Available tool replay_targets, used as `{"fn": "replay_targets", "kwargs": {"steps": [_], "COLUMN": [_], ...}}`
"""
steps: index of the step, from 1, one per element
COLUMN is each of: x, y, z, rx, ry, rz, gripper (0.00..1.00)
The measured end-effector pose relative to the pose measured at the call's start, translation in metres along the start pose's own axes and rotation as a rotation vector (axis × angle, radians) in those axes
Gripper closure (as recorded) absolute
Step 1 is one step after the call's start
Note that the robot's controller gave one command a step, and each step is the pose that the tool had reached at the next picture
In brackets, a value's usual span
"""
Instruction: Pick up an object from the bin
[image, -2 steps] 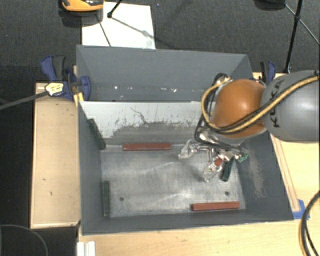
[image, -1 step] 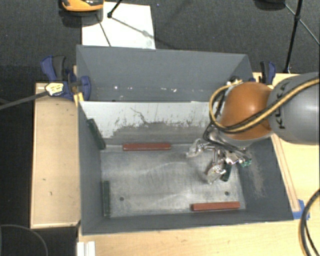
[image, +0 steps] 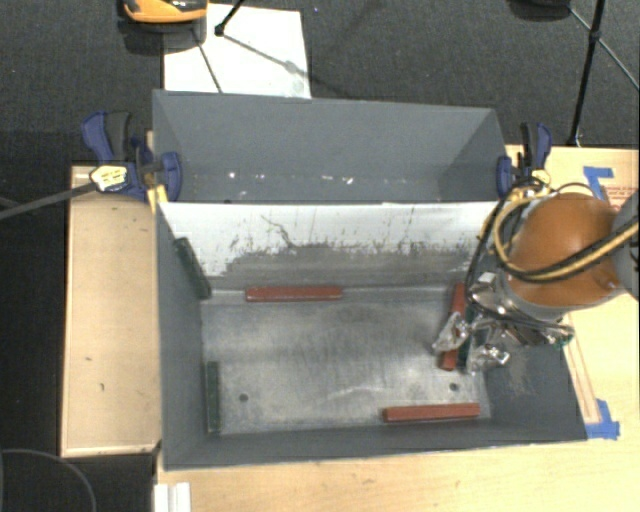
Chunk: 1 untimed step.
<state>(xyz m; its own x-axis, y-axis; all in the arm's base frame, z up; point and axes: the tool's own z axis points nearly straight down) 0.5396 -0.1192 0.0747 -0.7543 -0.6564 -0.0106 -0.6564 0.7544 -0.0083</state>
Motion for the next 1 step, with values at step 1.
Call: {"fn": "replay_targets", "kwargs": {"steps": [1], "x": [0.0000], "y": [0.0000], "z": [0.0000], "rx": [0.000], "ry": [0.000], "rz": [0.001], "gripper": [1.00]}}
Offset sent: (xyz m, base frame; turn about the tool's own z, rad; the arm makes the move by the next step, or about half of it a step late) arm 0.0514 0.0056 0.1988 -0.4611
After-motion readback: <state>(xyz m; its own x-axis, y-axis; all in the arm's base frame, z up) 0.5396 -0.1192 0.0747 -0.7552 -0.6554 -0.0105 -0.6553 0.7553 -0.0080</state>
